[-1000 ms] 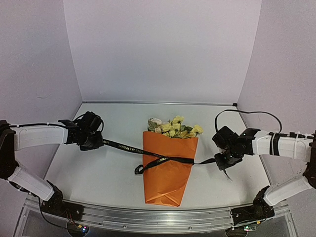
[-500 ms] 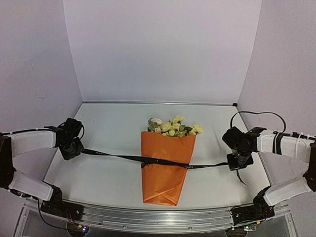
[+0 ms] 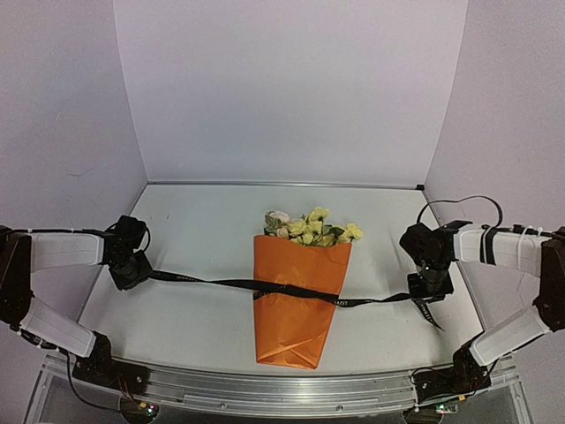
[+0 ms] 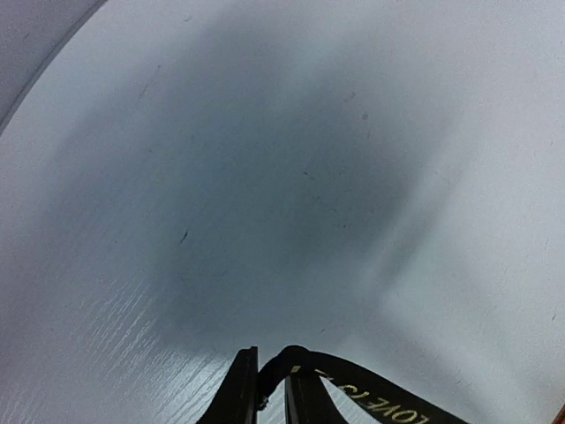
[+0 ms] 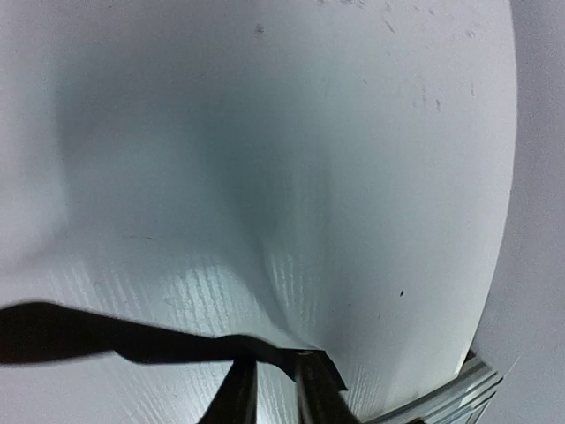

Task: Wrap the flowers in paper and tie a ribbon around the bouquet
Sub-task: Tie the ribbon around the folded bouquet.

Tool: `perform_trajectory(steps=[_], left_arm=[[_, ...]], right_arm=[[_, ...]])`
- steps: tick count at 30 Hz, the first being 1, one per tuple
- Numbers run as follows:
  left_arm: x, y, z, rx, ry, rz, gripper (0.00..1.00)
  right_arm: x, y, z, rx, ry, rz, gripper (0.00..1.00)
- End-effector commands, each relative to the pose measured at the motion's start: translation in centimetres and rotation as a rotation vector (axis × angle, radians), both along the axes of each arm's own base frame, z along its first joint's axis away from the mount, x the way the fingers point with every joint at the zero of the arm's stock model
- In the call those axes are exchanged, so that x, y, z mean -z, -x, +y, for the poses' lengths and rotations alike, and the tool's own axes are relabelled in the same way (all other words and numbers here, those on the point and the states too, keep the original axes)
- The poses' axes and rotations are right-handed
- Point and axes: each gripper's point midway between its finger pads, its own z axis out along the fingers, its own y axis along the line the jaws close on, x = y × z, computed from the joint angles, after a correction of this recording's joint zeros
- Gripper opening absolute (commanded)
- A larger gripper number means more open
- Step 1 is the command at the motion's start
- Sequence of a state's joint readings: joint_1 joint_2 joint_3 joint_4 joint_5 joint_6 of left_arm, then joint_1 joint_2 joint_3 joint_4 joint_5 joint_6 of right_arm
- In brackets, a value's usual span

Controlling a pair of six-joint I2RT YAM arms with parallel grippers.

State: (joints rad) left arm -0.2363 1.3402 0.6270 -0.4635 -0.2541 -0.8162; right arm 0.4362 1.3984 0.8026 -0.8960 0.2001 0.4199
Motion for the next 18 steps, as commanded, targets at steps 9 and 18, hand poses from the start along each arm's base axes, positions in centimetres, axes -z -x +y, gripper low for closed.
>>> perform_trajectory(steps=[9, 18], left_arm=[[-8.0, -3.9, -3.9, 0.239, 0.079, -0.286, 0.67], [-11.8, -2.0, -21.9, 1.148, 0.042, -0.439, 0.66]], right_arm=[[-2.8, -0.1, 2.6, -0.133, -0.134, -0.043, 0.67], [-2.8, -0.6, 11.9, -0.662, -0.334, -0.17, 0.74]])
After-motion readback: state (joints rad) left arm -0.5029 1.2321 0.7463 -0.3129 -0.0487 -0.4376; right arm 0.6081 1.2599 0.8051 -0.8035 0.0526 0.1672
